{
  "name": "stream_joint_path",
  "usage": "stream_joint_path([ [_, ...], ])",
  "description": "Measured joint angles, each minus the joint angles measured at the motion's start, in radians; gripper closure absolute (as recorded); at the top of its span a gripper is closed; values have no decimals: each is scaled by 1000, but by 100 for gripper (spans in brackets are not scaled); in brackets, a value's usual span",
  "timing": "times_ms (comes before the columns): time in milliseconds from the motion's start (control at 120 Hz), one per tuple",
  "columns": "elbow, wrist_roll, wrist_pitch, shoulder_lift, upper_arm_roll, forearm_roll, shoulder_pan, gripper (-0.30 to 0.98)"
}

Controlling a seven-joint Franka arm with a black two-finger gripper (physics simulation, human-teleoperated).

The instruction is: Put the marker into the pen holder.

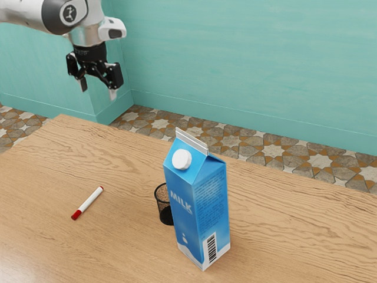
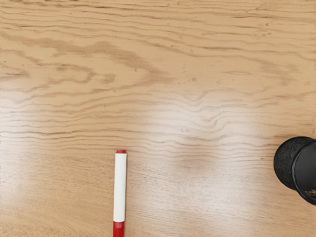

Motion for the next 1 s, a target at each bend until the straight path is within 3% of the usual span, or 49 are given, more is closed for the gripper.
stream_joint_path([
  [133, -22, -9, 6, -7, -7, 3, -11, 0],
  [333, -294, -21, 142, 21, -3, -3, -5, 0],
  [517, -463, -35, 270, 44, -2, -25, 219, 0],
  [600, -483, -39, 324, 92, -2, -32, 291, 0],
  [1000, -461, -38, 493, 276, -7, -47, 274, 0],
])
